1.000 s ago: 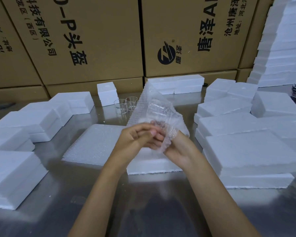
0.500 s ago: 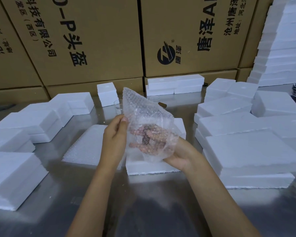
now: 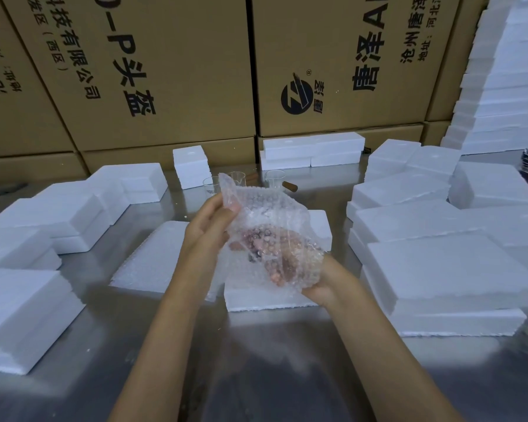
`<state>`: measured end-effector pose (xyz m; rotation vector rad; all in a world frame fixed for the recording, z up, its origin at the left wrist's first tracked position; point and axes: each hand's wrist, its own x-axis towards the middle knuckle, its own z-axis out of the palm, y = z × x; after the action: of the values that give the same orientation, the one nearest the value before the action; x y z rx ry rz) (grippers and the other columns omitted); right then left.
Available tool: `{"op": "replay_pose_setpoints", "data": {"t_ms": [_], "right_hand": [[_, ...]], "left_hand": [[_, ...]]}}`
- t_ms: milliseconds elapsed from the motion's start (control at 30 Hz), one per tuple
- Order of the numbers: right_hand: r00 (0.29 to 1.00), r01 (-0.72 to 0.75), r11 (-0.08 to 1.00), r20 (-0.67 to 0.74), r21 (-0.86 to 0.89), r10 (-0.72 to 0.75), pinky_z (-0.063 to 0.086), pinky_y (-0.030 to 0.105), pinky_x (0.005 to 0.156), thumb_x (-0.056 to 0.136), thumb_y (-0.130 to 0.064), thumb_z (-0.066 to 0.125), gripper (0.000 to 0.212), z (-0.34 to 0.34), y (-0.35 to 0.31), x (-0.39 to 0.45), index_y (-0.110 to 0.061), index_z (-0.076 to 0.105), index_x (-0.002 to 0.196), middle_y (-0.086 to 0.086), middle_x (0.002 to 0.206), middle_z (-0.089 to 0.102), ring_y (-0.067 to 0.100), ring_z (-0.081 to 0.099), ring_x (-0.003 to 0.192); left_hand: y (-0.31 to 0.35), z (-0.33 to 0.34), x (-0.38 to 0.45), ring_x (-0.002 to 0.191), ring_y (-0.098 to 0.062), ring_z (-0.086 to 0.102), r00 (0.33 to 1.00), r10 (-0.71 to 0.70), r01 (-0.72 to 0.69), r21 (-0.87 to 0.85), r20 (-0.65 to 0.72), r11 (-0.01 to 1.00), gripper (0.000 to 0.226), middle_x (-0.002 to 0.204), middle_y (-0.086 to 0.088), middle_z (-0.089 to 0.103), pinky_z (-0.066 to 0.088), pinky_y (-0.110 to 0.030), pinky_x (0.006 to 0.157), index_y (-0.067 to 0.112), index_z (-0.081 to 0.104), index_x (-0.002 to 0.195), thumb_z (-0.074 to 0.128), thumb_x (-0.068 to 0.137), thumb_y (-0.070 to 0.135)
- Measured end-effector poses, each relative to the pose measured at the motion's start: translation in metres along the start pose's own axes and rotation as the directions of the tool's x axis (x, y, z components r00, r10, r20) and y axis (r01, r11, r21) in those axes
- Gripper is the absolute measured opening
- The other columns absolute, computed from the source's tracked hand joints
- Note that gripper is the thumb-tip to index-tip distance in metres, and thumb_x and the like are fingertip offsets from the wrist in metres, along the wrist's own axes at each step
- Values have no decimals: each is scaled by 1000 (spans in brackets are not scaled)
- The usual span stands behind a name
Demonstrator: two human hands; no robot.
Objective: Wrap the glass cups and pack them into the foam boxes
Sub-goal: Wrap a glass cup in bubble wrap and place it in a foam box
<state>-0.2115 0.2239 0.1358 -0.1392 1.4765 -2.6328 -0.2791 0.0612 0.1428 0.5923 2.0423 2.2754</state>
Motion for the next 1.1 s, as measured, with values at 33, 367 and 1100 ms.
{"op": "replay_pose_setpoints", "data": {"t_ms": [33,367,1100], "right_hand": [[1000,8,1000,15,1,-8,55,16,61,70,-34,63,19,2,0,-2,-32,79,59,-10,69,74,3,69,61],[999,-27,978,39,-209,35,49,12,55,64,-29,86,10,9,-1,-9,-22,80,62,-5,61,65,2,61,52],[976,111,942,-145,-316,-163,57,35,91,91,-30,70,32,17,7,21,-9,69,115,9,111,73,28,69,102]], "left_hand": [[-1,1,-2,115,-15,68,1000,-14,14,-5,27,1000,48,126,8,70,56,-35,91,39,64,128,69,84,58],[3,2,-4,120,-17,65,989,-145,145,-105,9,984,91,133,6,66,51,-45,103,31,53,142,84,62,61],[9,4,0,132,-35,54,993,-71,3,-575,-96,818,48,143,-21,55,44,-47,111,2,50,144,56,101,22]]}}
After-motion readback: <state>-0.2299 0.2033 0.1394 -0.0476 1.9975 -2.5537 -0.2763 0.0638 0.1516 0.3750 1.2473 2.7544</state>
